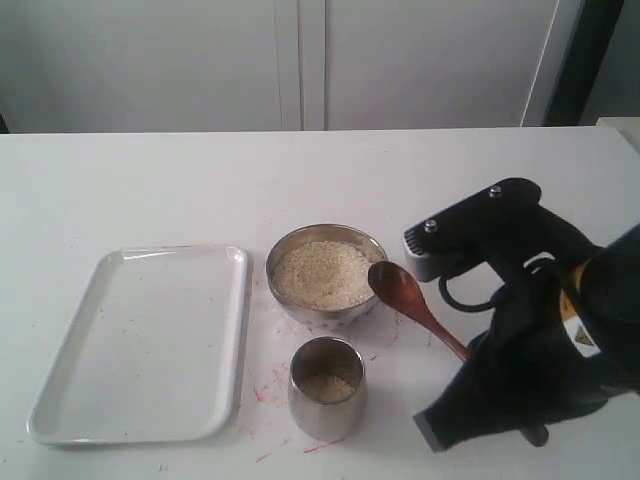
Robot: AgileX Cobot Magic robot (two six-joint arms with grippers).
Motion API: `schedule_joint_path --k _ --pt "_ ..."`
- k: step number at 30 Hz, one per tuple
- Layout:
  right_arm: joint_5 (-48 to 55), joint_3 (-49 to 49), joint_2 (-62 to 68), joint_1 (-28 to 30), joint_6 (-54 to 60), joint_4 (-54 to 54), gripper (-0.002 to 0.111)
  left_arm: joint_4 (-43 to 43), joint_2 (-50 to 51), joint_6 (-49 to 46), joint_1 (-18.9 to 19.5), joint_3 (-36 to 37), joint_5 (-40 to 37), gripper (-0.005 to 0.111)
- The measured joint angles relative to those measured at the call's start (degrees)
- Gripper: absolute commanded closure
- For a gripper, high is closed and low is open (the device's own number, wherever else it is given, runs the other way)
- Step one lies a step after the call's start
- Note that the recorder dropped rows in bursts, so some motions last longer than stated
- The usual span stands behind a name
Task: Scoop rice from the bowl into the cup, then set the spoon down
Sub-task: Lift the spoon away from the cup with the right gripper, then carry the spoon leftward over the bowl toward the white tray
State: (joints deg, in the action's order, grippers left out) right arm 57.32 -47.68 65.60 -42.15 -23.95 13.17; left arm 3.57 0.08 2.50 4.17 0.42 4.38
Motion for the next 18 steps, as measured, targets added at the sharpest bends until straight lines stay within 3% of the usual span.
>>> schedule_joint_path --k 12,18 --pt "-4.67 -13.86 12.64 1.87 -0.18 -1.42 0.108 0.0 0.0 0.0 0.0 0.0 0.0 0.092" --pt "-10.91 -21.24 21.2 1.87 -1.54 -7.48 0.108 0.0 0.0 0.0 0.0 0.0 0.0 0.092"
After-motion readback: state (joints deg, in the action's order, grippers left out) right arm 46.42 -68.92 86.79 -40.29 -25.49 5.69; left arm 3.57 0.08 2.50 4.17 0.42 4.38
